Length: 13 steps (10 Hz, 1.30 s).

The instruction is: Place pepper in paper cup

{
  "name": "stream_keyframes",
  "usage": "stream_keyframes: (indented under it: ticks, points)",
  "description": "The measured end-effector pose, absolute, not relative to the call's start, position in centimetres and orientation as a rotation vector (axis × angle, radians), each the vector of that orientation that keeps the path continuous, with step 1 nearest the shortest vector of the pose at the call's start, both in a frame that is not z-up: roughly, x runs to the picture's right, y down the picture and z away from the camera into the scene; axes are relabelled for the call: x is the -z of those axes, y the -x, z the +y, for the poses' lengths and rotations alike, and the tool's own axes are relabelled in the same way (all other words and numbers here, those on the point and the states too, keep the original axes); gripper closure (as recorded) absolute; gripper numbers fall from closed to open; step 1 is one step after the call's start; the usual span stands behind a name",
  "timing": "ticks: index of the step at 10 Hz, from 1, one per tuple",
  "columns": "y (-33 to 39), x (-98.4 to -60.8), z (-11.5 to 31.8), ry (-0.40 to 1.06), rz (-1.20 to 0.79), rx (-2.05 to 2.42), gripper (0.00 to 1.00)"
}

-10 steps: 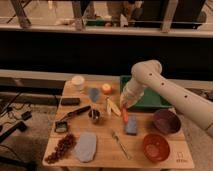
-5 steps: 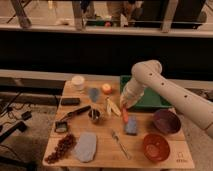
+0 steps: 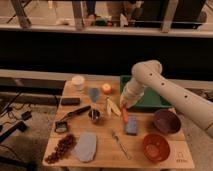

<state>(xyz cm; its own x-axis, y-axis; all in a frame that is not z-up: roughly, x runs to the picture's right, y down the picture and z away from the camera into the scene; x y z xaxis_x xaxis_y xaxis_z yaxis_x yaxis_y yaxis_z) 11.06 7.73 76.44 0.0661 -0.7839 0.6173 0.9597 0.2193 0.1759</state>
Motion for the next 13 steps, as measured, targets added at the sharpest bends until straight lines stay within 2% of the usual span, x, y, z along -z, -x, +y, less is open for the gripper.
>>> stream_keyframes:
  ticks: [2, 5, 10, 13]
  points:
    - [-11.4, -77.4, 6.8, 0.286, -0.664, 1.315, 0.96]
    - [-11.4, -80.3, 2.9, 0.229, -0.613, 1.291, 0.96]
    - [-10.8, -81.4, -1.5, 0.166, -0.528, 1.323, 0.96]
    - [-8.9, -81.5, -2.5, 0.134, -0.394, 1.377, 0.96]
